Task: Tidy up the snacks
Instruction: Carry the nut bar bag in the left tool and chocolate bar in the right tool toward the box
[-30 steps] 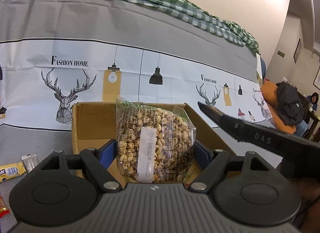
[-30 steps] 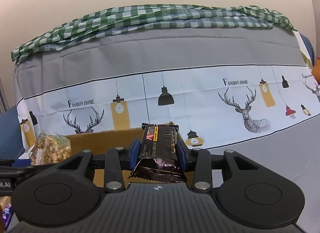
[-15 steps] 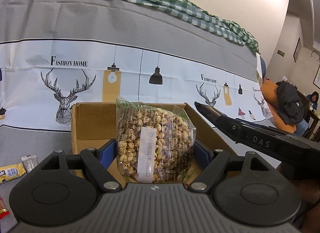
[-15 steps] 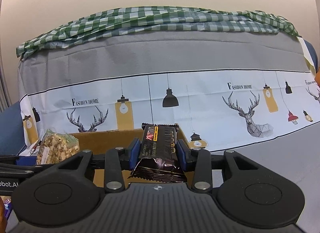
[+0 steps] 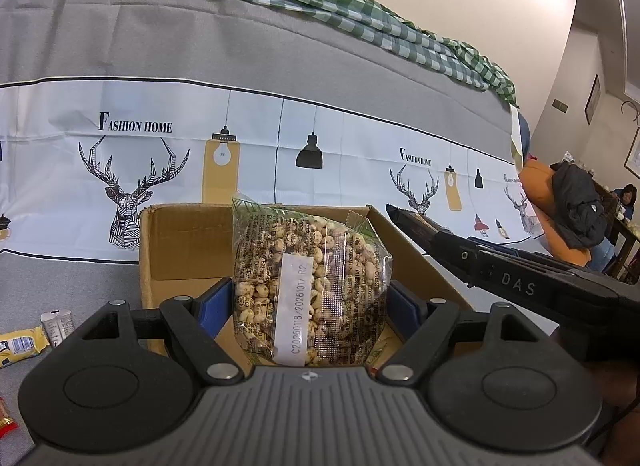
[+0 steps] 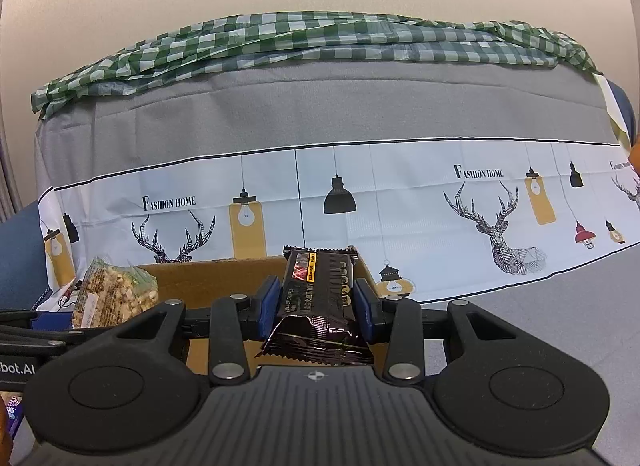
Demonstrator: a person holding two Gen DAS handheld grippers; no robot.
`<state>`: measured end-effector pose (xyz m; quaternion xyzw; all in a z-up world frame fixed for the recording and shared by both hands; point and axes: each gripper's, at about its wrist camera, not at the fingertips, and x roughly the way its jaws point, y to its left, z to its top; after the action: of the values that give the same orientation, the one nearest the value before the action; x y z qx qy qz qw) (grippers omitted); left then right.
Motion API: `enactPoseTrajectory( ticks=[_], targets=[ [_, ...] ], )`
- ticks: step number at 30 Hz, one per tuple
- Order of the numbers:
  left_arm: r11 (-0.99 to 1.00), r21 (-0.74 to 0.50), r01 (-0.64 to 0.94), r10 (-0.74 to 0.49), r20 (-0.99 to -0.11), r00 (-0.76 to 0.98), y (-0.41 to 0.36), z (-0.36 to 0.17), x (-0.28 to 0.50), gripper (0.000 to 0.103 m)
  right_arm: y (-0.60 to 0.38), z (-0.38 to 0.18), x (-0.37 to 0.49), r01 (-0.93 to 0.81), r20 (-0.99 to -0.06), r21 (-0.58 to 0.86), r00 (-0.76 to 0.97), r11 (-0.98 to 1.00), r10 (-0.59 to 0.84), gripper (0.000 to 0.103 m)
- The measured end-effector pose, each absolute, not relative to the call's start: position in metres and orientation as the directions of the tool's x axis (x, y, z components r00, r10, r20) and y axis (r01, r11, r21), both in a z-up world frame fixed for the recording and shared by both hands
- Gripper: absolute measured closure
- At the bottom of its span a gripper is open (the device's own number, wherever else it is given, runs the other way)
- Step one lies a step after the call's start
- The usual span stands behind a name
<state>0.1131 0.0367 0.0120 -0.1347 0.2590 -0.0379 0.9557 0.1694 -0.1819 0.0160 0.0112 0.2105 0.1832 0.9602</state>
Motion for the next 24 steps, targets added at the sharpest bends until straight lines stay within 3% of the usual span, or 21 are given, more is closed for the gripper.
enactPoseTrajectory(
  ticks=[24],
  targets=[
    [0.963,-0.27,0.009,-0.144,-0.484,0.863,0.0357,0.0119,0.1128,0.019,-0.1786,0.0149,0.1694,-0.36,-0.403,0.084,0.841,0.929,0.362,0.062]
  ],
)
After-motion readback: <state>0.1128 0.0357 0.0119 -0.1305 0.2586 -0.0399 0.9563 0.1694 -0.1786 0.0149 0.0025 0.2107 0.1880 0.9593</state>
